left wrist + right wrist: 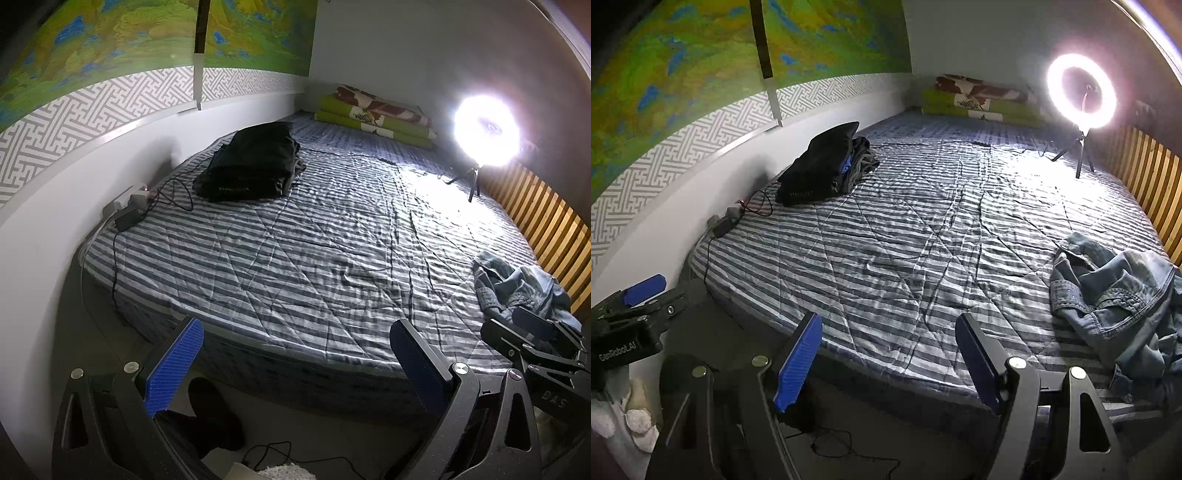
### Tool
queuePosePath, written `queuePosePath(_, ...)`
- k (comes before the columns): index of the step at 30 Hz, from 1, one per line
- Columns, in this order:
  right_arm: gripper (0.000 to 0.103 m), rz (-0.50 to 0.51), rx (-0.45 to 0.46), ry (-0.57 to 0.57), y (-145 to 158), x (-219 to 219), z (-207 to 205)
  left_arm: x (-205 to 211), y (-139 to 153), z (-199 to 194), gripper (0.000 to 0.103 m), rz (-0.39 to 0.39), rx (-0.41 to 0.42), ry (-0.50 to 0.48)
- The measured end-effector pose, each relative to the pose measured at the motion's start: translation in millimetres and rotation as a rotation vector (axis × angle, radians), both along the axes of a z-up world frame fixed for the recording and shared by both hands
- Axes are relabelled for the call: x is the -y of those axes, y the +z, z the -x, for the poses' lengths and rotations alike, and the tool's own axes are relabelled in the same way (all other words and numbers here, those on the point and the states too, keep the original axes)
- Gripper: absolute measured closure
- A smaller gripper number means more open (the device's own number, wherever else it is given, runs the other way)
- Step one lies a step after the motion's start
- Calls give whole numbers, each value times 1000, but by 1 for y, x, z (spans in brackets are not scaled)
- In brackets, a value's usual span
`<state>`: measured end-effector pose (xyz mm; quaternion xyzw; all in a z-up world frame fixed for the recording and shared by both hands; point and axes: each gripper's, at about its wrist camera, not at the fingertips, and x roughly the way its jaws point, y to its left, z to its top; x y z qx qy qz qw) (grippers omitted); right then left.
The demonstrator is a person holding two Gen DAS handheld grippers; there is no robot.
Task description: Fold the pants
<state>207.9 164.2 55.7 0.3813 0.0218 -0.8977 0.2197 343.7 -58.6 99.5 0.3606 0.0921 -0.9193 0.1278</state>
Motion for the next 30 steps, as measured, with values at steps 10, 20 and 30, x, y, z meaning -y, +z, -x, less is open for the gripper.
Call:
queuePosePath(10, 32, 3, 2, -1, 1, -2, 0, 3, 0, 0, 1, -1, 0, -9)
queuePosePath(20, 32, 0, 2, 0, 0, -2, 0, 3, 0, 0, 1, -12, 4, -11)
queuePosePath(30, 32, -3, 11, 5, -8, -7, 2, 5, -5, 5, 1, -18, 14, -21)
